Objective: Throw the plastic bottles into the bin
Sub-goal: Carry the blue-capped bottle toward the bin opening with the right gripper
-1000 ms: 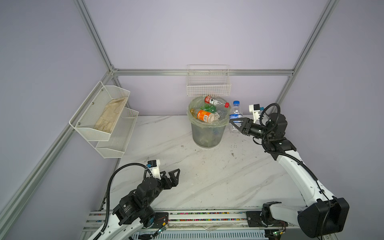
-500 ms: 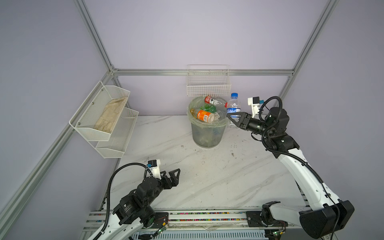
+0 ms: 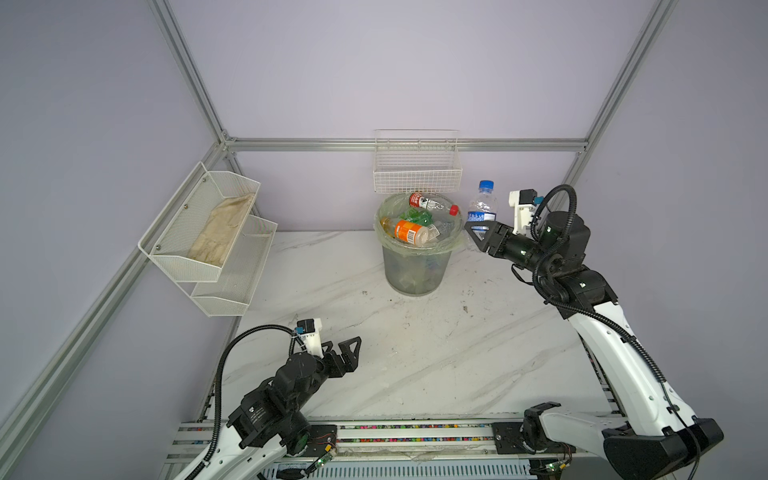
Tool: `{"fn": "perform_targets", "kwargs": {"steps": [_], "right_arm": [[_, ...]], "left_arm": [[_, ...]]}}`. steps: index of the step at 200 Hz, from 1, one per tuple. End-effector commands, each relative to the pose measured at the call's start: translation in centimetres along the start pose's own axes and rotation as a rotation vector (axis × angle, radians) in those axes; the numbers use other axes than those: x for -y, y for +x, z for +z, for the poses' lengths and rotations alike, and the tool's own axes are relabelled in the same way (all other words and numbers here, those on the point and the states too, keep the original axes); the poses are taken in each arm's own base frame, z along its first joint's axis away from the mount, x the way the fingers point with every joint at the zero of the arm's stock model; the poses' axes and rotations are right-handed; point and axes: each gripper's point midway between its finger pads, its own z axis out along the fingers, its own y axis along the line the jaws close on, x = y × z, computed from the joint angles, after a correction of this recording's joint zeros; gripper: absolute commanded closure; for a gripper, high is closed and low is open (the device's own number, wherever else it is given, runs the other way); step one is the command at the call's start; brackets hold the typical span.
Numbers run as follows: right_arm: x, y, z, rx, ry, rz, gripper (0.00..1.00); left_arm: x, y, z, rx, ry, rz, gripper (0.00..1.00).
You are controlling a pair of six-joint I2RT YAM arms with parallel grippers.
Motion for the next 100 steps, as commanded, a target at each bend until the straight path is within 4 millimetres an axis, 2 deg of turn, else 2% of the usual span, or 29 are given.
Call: {"fn": "perform_targets", "kwargs": {"steps": [1,100], "right_arm": [[-0.8,-1.09,-1.26,0.042,0.019,-0.052,1.0],[-0.98,-1.22,-1.86,0.055,0.032,-0.069,1.0]], "left_arm": [[0.82,-0.48,0.16,0.016,0.029,0.0,0.0],[0.86,-0.36,0.24,0.011,0.032,-0.001,0.0]]}}
